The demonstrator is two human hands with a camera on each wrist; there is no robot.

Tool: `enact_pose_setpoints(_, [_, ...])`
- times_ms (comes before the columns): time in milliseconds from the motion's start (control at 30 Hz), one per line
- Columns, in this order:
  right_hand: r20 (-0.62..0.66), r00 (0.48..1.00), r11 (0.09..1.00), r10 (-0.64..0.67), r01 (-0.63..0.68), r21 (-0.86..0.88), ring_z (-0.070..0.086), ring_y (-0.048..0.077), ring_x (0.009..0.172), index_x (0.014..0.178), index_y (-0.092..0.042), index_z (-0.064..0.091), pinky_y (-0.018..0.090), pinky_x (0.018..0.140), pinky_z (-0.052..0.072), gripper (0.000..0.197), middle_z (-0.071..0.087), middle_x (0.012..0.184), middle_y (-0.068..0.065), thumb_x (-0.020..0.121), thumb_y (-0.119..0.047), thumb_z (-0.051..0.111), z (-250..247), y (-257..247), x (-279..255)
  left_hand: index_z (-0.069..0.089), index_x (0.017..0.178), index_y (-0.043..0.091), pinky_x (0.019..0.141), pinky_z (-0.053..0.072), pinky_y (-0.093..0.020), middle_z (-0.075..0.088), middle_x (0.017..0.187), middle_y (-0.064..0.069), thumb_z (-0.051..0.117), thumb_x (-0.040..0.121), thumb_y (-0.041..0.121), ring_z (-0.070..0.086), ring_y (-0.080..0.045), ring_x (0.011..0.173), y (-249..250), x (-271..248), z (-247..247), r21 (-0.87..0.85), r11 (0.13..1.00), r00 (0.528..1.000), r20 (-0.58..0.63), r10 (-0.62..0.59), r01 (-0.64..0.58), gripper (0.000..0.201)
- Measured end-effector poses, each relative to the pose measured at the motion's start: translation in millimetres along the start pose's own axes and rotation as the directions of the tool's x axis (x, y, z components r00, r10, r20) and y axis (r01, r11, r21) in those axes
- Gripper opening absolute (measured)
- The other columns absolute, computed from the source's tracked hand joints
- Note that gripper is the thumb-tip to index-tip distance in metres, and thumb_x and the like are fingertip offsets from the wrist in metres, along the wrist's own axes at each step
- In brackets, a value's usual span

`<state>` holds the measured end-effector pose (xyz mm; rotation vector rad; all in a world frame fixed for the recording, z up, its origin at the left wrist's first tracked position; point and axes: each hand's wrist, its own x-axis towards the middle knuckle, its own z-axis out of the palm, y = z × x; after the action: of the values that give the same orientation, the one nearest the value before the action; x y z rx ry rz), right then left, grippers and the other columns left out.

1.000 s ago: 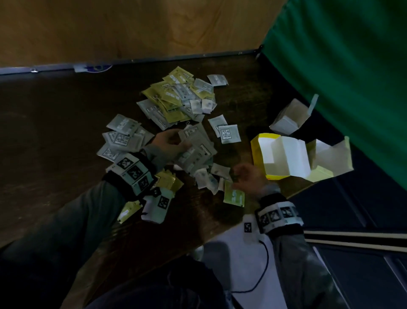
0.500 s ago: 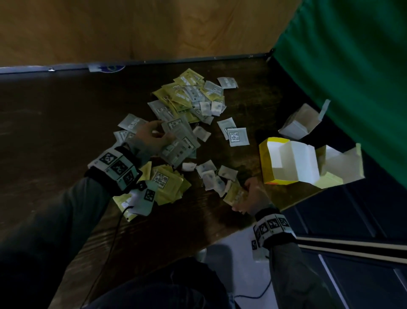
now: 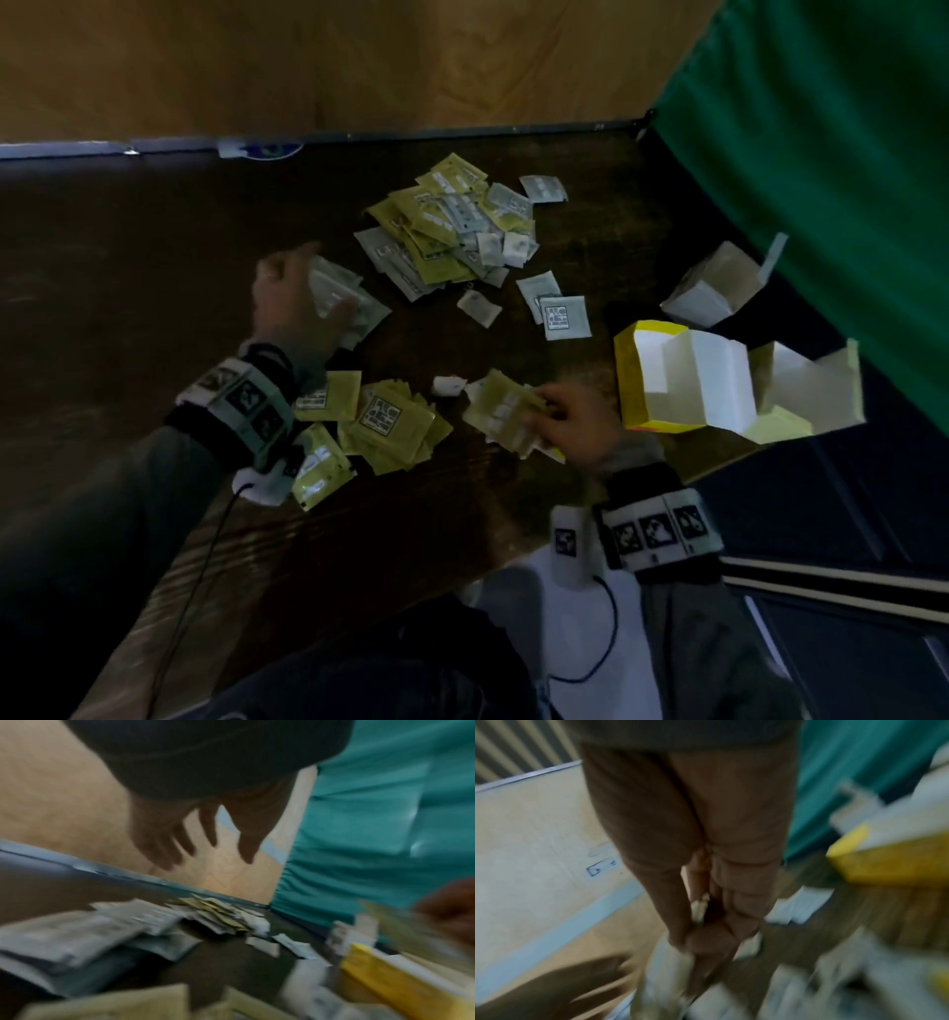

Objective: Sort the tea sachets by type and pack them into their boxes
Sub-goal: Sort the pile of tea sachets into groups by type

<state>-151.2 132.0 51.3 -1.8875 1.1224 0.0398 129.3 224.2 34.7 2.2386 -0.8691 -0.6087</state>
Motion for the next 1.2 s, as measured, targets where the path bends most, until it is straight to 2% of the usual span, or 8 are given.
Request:
enact_pose_setpoints(167, [-0.007, 1.0, 0.936, 0.02, -0.016, 0.352, 0.069, 0.029, 0.081, 0.11, -0.001, 0.065, 0.039, 0.074, 0.059, 0.026, 0.069, 0.1, 0.022, 0.085, -0.01, 0.066, 36, -31, 17, 0.051, 0.125, 0.022, 0.088, 0.051, -0.033, 0.059, 0.115, 0.005, 0.065, 0.081, 0.04, 0.059, -0.014, 0.105, 27, -47, 28, -0.205, 0.979, 0.853, 0.508, 0.123, -0.019, 0.05])
enact_pose_setpoints(267, [-0.033, 0.999, 0.946, -0.014, 0.024, 0.324, 0.066, 0.012, 0.077, 0.113, -0.005, 0.065, 0.028, 0.069, 0.054, 0.026, 0.069, 0.102, 0.015, 0.09, -0.015, 0.061, 47, -34, 31, 0.058, 0.113, 0.021, 0.086, 0.053, -0.035, 0.064, 0.103, 0.005, 0.067, 0.08, 0.037, 0.063, -0.014, 0.095, 13, -46, 24, -0.153, 0.988, 0.847, 0.525, 0.078, 0.003, 0.037])
enact_pose_setpoints(367, [-0.223, 0.97, 0.995, -0.094, 0.096, 0.0, 0.057, 0.02, 0.108, 0.119, -0.015, 0.063, 0.031, 0.092, 0.047, 0.03, 0.06, 0.12, 0.008, 0.089, -0.019, 0.061, 53, -31, 49, 0.051, 0.127, 0.013, 0.089, 0.047, -0.035, 0.06, 0.114, -0.007, 0.065, 0.085, 0.028, 0.058, -0.024, 0.104, -15, -37, 14, 0.047, 0.996, 0.919, 0.391, 0.052, -0.077, 0.047])
enact_pose_setpoints(533, [0.04, 0.99, 0.86, -0.132, 0.134, -0.492, 0.036, 0.021, 0.126, 0.125, -0.032, 0.057, 0.042, 0.101, 0.033, 0.033, 0.044, 0.137, -0.006, 0.091, -0.032, 0.056, 76, -21, 65, 0.019, 0.148, 0.017, 0.1, 0.038, -0.04, 0.036, 0.143, -0.015, 0.066, 0.081, 0.039, 0.04, -0.033, 0.126, -62, -45, 16, 0.271, 0.908, 0.9, 0.385, 0.203, -0.32, 0.085])
enact_pose_setpoints(633, [-0.003, 0.995, 0.831, -0.096, 0.078, -0.551, 0.042, 0.021, 0.119, 0.111, -0.032, 0.065, 0.041, 0.096, 0.031, 0.024, 0.054, 0.125, -0.008, 0.094, -0.038, 0.049, 77, -9, 65, 0.0, 0.149, 0.028, 0.109, 0.032, -0.045, 0.008, 0.155, -0.004, 0.066, 0.064, 0.068, 0.02, -0.028, 0.14, -83, -49, 7, 0.359, 0.829, 0.852, 0.467, 0.239, -0.429, 0.115])
enact_pose_setpoints(767, [-0.2, 0.961, 0.829, -0.191, 0.049, -0.557, 0.033, 0.025, 0.131, 0.11, -0.036, 0.066, 0.049, 0.102, 0.035, 0.026, 0.045, 0.136, -0.004, 0.087, -0.043, 0.056, 65, 22, 48, -0.023, 0.142, 0.038, 0.114, 0.007, -0.035, -0.036, 0.148, 0.009, 0.071, 0.051, 0.071, -0.017, -0.012, 0.138, -107, -45, -8, 0.419, 0.682, 0.691, 0.7, 0.178, -0.6, 0.135])
enact_pose_setpoints(967, [-0.047, 0.998, 0.769, 0.037, -0.058, -0.636, -0.006, 0.036, 0.144, 0.145, -0.046, 0.016, 0.061, 0.112, 0.016, 0.061, -0.001, 0.159, -0.001, 0.091, -0.053, 0.043, 80, 54, 29, -0.048, 0.116, 0.054, 0.108, -0.013, -0.049, -0.057, 0.132, 0.012, 0.058, 0.072, 0.067, -0.054, -0.012, 0.122, -128, -54, 13, 0.373, 0.666, 0.604, 0.783, 0.148, -0.646, 0.116])
enact_pose_setpoints(1200, [-0.12, 0.992, 0.875, 0.043, -0.095, -0.475, -0.004, 0.03, 0.146, 0.14, -0.043, 0.036, 0.06, 0.113, 0.015, 0.046, 0.007, 0.159, 0.0, 0.097, -0.027, 0.044, 66, 74, 26, -0.05, 0.114, 0.052, 0.113, -0.003, -0.052, -0.05, 0.138, 0.002, 0.053, 0.086, 0.05, -0.042, -0.024, 0.13, -88, -75, 51, 0.361, 0.7, 0.602, 0.789, 0.123, -0.616, 0.107])
